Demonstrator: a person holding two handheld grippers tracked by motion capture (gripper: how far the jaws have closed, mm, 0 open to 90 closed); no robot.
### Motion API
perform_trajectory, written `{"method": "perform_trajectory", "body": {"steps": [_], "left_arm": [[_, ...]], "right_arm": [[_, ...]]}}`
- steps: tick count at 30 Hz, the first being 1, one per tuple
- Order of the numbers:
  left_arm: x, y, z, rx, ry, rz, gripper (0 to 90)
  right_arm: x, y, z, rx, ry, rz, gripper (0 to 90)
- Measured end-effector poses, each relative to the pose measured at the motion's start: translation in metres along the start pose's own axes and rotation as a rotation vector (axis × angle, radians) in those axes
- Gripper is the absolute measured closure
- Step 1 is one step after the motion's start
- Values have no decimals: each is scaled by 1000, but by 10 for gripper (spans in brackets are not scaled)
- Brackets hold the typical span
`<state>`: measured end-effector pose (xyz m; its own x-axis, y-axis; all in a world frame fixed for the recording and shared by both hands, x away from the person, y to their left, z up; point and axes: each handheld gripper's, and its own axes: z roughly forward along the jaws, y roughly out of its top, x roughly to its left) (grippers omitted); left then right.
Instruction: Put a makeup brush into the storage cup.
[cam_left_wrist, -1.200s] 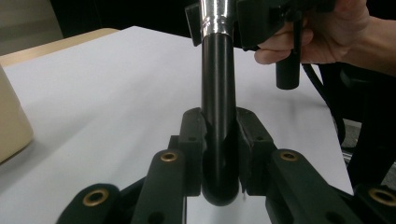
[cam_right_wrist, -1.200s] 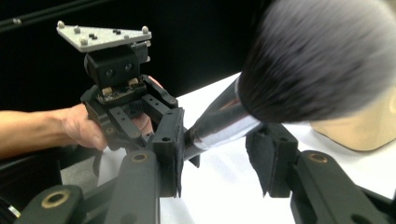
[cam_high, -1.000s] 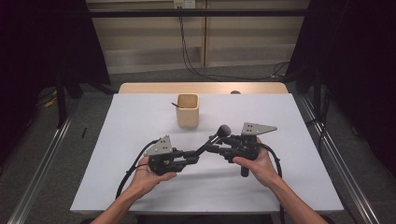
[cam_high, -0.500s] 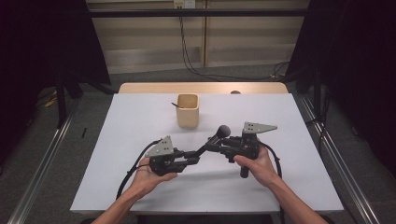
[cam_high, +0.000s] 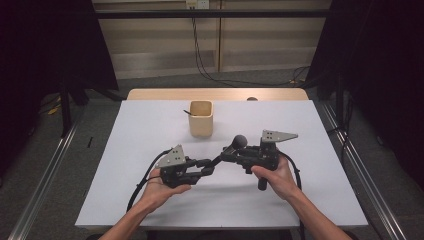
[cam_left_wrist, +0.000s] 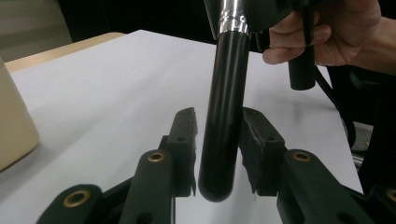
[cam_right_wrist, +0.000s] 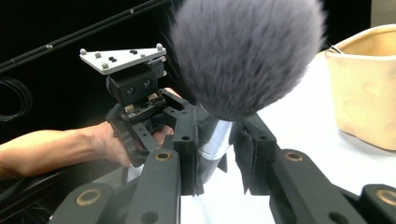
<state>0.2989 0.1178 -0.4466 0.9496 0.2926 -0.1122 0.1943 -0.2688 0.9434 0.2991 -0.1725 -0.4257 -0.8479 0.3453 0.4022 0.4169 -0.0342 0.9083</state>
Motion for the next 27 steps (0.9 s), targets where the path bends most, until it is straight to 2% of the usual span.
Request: {"method": "perform_trajectory", "body": {"steps": [5,8,13,15,18,22,24,27], "left_arm": [[0,1,-2,-2,20,-17,561],[1,1,-3,13,39,-27,430],[1,3,-8,10,67,-25,324],[2,4,-10,9,63,-49,272],[2,6,-13,24,83,-50,176],[6,7,-17,47,97,-93,47],[8,7,-20,47,96,-98,26],[9,8,-26,37,105,-80,19]], "right_arm": [[-1,1,-2,3,-12,-7,721],[-1,2,-3,12,-11,-6,720],[-1,4,-6,11,-16,-5,721],[-1,5,-7,10,-18,-7,721],[-1,6,-10,11,-23,-12,721],[-2,7,-13,32,-33,-20,720],[-2,7,-14,39,-33,-20,721],[-1,9,-16,52,-31,-25,720]]}}
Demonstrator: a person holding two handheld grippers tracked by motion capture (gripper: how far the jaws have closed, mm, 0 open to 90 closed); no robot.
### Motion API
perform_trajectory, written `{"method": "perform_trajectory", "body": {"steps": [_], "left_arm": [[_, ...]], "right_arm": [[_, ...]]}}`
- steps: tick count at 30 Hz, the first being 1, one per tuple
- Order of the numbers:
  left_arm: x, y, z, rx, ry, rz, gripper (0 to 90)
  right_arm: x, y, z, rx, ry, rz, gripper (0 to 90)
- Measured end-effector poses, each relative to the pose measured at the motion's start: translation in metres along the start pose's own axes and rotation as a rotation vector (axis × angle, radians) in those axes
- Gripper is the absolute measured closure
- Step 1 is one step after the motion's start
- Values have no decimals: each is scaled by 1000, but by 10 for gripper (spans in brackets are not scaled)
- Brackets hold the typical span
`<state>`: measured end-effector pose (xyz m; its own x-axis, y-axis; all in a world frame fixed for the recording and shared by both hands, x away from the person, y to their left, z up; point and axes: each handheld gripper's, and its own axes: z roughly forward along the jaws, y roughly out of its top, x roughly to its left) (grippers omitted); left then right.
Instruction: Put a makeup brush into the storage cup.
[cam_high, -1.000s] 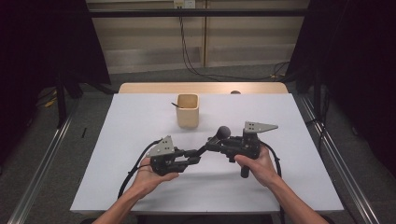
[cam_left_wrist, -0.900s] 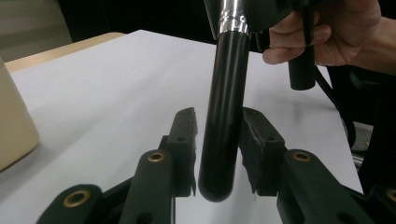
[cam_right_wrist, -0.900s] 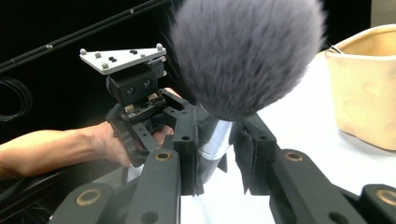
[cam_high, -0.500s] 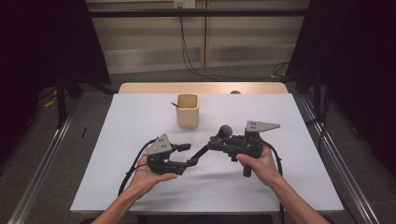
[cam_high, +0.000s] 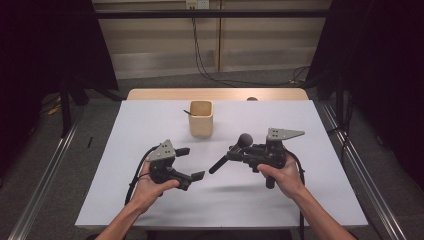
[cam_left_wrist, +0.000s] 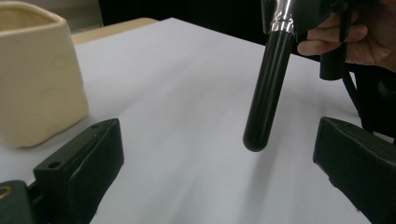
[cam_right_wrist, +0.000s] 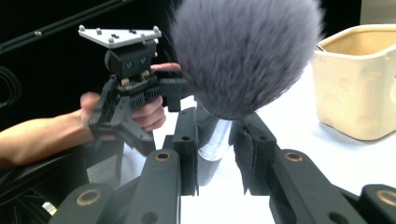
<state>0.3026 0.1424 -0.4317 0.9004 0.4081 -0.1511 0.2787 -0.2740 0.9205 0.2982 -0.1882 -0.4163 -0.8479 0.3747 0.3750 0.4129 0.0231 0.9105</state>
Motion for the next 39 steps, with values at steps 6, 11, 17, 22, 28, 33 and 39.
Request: {"method": "perform_trajectory", "body": {"steps": [6,11,17,22,28,33,39], "left_arm": [[4,2,-6,-15,29,-16,19],[2,4,-4,-17,26,-7,20],[0,8,1,-6,10,4,22],[-2,12,4,-2,2,11,24],[-4,12,6,-2,-2,19,24],[-4,11,9,5,-6,23,24],[-6,11,13,13,-15,22,24]], "right_arm": [[0,3,-7,9,-17,-9,720],[-1,8,-11,36,-20,-12,720],[-2,14,-10,85,-25,-26,721],[-2,23,-8,117,-40,-47,721],[-4,29,-7,164,-43,-51,721],[-6,30,-3,225,-47,-59,722],[-6,35,3,292,-44,-60,722]]}}
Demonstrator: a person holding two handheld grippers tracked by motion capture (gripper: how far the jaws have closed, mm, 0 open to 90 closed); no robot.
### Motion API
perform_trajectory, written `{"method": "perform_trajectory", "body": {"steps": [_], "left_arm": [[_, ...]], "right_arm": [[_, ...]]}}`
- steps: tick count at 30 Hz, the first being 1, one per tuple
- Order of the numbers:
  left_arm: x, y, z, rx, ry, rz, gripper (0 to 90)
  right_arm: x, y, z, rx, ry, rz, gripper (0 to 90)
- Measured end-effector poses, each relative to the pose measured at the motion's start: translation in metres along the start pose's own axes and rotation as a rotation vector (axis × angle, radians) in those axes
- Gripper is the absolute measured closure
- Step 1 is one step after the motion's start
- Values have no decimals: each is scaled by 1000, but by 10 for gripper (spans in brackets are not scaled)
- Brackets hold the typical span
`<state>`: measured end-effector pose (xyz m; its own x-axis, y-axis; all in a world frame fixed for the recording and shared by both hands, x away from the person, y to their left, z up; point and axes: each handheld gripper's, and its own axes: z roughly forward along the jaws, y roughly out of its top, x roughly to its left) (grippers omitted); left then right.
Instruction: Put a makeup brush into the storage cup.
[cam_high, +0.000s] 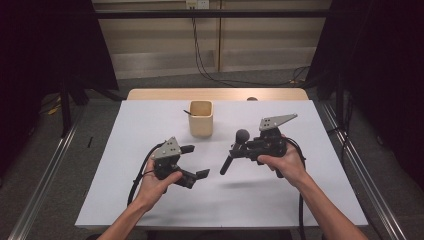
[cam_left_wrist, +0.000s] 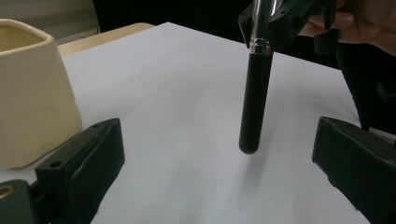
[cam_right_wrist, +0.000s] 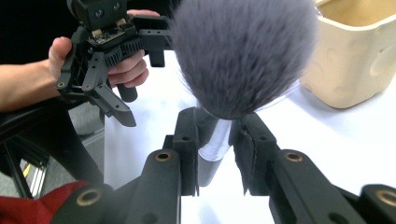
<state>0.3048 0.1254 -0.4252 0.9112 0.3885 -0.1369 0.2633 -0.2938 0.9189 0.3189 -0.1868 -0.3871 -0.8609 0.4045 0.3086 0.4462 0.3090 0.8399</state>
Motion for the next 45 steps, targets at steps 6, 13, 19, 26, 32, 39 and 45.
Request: {"method": "perform_trajectory", "body": {"steps": [6,13,19,26,32,39,45], "left_arm": [[1,2,5,-4,-13,-14,32],[0,7,13,-21,-20,7,37],[-5,9,18,-19,-38,7,39],[-6,7,24,-5,-48,18,32],[-7,8,30,9,-60,14,21],[-9,10,41,37,-67,21,22],[-9,9,50,59,-74,28,67]], "right_arm": [[1,6,5,57,3,-10,722],[1,13,11,129,-7,-31,722],[4,20,10,160,-13,-52,722],[5,22,15,229,-23,-67,722],[5,26,22,264,-37,-70,722],[6,31,26,280,-37,-72,722],[7,32,27,279,-35,-75,722]]}}
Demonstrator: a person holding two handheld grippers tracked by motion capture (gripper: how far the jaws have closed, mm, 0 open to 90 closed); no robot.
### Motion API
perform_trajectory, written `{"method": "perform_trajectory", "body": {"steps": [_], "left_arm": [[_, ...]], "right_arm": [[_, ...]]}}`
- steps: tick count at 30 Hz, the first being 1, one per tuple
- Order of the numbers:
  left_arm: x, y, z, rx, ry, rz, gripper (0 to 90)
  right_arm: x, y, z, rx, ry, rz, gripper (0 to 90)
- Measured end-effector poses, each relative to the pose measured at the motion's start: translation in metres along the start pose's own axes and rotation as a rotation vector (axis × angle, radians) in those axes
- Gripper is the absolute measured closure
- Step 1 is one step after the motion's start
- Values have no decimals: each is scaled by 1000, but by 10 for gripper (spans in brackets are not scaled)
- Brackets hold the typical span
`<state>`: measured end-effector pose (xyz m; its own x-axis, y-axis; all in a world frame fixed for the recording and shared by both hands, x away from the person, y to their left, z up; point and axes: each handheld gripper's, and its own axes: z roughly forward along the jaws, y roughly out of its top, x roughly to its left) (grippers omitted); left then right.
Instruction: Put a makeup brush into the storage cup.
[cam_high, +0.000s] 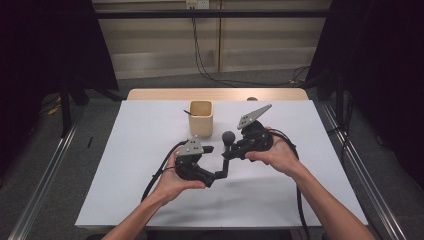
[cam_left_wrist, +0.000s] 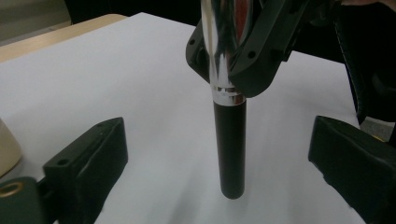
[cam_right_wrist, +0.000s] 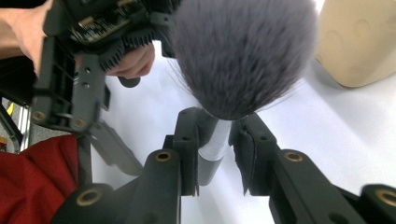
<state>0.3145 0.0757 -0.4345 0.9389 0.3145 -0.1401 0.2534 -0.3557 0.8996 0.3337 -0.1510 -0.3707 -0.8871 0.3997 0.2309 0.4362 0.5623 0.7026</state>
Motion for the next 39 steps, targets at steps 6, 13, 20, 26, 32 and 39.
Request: {"method": "perform_trajectory", "body": {"steps": [6,13,20,26,32,39], "left_arm": [[-1,0,7,-8,10,13,146],[2,0,9,-27,-15,3,282],[4,0,8,-31,-42,-15,471],[5,-1,9,-22,-54,-15,589],[5,-2,10,-17,-39,0,622],[5,-2,9,-11,-52,-2,684]], "right_arm": [[0,0,1,-6,1,2,722],[0,0,1,-7,-2,0,721],[1,-2,-1,-15,-2,1,721],[0,-2,2,-18,0,-1,722],[0,-4,4,-24,-2,3,721],[0,-4,6,-25,1,1,721]]}}
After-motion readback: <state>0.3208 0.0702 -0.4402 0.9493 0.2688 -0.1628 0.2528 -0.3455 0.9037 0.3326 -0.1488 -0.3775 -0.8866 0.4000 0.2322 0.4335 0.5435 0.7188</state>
